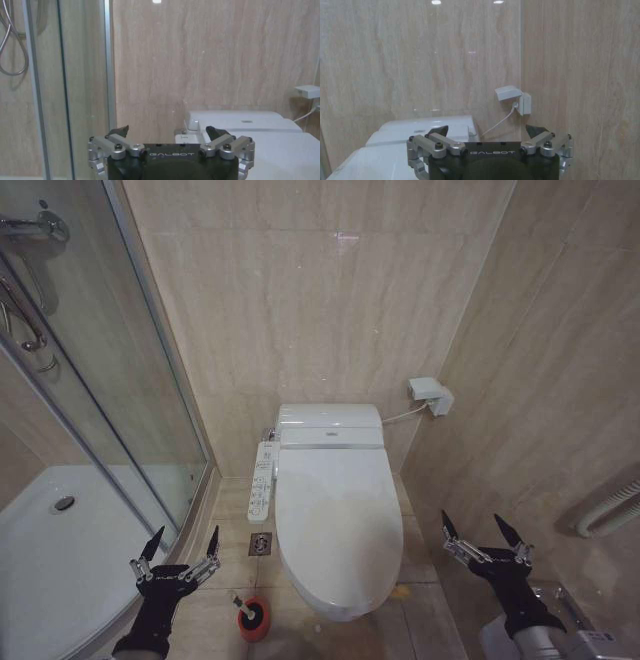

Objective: Open the toilet lid, clean the toilet bowl with a toilet brush, close the toilet lid, and flush.

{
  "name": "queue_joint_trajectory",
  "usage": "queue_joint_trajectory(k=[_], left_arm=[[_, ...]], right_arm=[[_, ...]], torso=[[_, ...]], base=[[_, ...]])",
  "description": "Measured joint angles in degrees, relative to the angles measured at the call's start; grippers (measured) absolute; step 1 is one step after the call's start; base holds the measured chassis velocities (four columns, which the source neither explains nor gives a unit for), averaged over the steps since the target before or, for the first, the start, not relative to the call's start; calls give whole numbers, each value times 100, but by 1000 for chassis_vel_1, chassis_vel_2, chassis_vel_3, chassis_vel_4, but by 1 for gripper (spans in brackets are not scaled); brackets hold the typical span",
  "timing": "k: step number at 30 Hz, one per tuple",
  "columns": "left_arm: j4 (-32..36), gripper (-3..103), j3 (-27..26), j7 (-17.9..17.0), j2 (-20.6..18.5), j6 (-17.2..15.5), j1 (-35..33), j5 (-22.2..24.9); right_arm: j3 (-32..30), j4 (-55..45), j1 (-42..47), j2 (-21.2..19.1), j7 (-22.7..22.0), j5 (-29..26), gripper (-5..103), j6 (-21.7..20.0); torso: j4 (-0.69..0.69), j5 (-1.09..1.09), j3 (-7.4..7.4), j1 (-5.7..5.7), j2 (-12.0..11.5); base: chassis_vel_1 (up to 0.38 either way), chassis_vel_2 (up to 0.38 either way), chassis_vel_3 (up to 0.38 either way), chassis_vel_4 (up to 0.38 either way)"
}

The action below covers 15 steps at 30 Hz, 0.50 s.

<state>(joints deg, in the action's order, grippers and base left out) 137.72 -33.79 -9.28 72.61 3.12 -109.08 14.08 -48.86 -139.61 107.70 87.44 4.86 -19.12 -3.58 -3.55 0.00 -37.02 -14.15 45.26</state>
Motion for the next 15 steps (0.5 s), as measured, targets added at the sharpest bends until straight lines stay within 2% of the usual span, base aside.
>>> queue_joint_trajectory(k=[6,10,15], left_arm=[[-317,100,-337,114,138,-112,469,14],[-924,100,-970,330,408,-349,1354,57],[-1058,100,-1107,383,467,-406,1551,69]], right_arm=[[0,0,-1,0,-1,0,100,0],[0,0,-1,-1,0,0,100,0],[-1,0,0,0,0,0,100,0]], torso=[[0,0,0,0,0],[-1,-2,0,0,0],[0,1,-1,0,0]], base=[[0,0,0,0],[0,0,0,0],[0,0,0,0]])
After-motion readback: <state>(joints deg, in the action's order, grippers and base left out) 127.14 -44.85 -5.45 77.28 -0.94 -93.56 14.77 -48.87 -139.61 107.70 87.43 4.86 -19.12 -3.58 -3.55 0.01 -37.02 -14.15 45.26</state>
